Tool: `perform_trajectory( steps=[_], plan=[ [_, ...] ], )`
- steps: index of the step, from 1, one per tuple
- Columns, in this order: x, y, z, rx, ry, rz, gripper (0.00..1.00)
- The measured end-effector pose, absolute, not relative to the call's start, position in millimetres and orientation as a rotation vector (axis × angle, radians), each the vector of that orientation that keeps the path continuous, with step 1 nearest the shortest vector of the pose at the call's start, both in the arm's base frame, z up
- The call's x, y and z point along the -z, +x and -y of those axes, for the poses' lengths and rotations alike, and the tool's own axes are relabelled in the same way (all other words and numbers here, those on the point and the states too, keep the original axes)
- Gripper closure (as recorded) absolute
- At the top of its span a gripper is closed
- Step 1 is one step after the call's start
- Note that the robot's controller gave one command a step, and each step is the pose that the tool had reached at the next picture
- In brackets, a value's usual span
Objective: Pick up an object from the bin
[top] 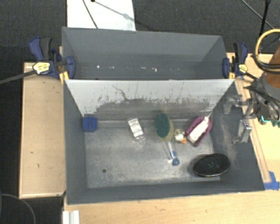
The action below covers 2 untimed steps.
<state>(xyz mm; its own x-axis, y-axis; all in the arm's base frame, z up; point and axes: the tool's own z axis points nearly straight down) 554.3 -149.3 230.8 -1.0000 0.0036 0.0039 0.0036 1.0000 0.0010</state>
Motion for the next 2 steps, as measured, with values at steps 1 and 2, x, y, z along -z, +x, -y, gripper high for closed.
perform_trajectory(
  steps=[1,2],
  plan=[
    [-112,528.7,141,0.004,-0.107,3.134,0.0],
    [-71,481.5,148,0.005,-0.129,3.133,0.0]
  ],
)
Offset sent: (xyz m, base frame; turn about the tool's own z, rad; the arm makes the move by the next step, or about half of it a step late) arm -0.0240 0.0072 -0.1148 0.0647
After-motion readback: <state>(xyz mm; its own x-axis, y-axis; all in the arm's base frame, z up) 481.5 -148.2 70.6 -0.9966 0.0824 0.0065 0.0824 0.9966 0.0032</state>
